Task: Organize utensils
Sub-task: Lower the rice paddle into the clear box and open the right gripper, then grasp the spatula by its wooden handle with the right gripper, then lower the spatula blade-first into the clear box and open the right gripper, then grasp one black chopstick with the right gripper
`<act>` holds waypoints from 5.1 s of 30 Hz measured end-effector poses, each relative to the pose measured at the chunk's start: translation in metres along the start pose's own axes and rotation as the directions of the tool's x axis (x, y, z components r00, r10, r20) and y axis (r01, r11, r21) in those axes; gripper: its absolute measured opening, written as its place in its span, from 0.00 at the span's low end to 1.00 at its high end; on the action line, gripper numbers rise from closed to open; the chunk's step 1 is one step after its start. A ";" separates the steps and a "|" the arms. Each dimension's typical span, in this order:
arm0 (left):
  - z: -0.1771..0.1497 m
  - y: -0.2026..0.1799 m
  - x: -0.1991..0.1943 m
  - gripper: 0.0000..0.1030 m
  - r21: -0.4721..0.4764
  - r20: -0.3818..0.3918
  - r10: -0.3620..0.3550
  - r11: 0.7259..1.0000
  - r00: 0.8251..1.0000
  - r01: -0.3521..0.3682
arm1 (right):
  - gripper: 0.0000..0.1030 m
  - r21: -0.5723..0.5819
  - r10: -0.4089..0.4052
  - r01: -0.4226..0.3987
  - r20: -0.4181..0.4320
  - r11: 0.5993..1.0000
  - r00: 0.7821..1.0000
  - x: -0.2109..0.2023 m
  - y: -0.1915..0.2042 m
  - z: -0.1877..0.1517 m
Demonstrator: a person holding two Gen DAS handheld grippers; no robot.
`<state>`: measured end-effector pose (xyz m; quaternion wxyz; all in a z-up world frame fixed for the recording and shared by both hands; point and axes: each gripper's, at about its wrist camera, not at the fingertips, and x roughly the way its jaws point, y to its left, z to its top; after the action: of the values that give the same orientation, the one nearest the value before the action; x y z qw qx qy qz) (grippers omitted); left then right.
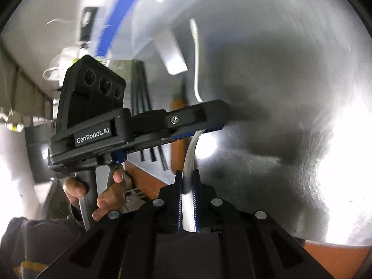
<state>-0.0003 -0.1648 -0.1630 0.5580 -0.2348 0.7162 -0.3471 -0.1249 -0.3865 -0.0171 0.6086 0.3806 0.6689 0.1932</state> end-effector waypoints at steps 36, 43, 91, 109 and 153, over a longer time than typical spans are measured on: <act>0.288 -0.039 -0.062 0.41 0.216 0.068 0.380 0.897 0.923 -0.385 | 0.14 -0.046 -0.355 0.356 0.031 0.933 0.934 0.007 0.061 0.317; 0.221 -0.078 -0.141 0.65 0.306 0.353 0.386 0.813 0.852 -0.495 | 0.33 -0.285 -0.354 0.437 0.301 0.853 0.886 -0.067 0.144 0.223; 0.067 -0.002 -0.087 0.10 0.315 0.343 0.212 0.892 0.915 -0.325 | 0.25 -0.236 -0.389 0.376 -0.008 0.896 0.921 0.043 0.047 0.033; 0.225 -0.142 -0.234 0.08 0.476 0.499 0.028 0.826 0.866 -0.301 | 0.25 -0.398 -0.276 0.401 0.335 0.825 0.901 -0.112 0.188 0.220; 0.078 -0.046 -0.254 0.81 0.226 0.597 0.203 0.886 0.776 -0.406 | 0.51 -0.475 -0.408 0.359 0.000 0.804 0.913 0.079 0.148 0.102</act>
<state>0.1397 -0.0296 0.0230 0.8233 -0.1041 0.4792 -0.2857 0.0159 -0.2542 0.0183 0.6730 0.0702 0.6961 0.2399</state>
